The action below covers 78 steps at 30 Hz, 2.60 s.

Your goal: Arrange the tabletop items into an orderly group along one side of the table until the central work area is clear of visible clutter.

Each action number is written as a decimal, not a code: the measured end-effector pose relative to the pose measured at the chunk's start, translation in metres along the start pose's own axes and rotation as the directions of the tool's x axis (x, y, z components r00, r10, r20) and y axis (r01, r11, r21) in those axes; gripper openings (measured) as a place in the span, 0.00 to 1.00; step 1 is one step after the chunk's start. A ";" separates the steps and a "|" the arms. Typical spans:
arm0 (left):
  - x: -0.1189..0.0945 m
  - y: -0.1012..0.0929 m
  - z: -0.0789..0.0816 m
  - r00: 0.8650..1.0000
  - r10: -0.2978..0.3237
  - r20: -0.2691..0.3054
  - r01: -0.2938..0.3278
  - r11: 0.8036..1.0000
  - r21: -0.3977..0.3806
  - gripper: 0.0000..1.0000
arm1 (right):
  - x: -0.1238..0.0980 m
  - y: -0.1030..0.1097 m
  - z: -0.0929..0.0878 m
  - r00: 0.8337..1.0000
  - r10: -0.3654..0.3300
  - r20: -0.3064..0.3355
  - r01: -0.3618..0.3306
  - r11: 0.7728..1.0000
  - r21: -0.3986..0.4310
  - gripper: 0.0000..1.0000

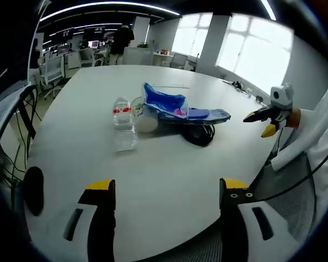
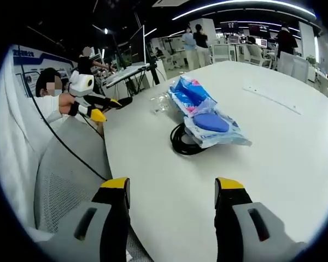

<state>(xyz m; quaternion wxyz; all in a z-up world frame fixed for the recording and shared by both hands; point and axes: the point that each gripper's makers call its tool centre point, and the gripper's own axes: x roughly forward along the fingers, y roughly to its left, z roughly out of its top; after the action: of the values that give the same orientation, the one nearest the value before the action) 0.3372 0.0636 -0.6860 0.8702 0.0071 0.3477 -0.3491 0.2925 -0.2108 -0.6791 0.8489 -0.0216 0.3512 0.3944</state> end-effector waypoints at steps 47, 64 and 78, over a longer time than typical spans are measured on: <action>0.000 -0.003 0.001 1.000 0.000 -0.001 0.000 1.000 0.003 0.79 | 0.001 0.000 -0.001 1.000 0.005 0.006 -0.005 1.000 0.005 0.61; 0.000 -0.005 0.002 1.000 -0.007 0.002 0.007 1.000 0.011 0.78 | -0.003 0.000 0.004 1.000 0.005 0.000 -0.005 1.000 -0.014 0.61; -0.001 -0.003 0.007 1.000 -0.010 0.007 0.009 1.000 0.021 0.78 | -0.010 -0.002 0.021 1.000 0.004 0.013 -0.003 0.999 -0.040 0.62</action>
<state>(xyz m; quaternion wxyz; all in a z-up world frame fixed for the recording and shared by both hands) 0.3387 0.0603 -0.6794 0.8696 0.0135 0.3410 -0.3569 0.3015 -0.2117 -0.6574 0.8498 -0.0353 0.3379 0.4029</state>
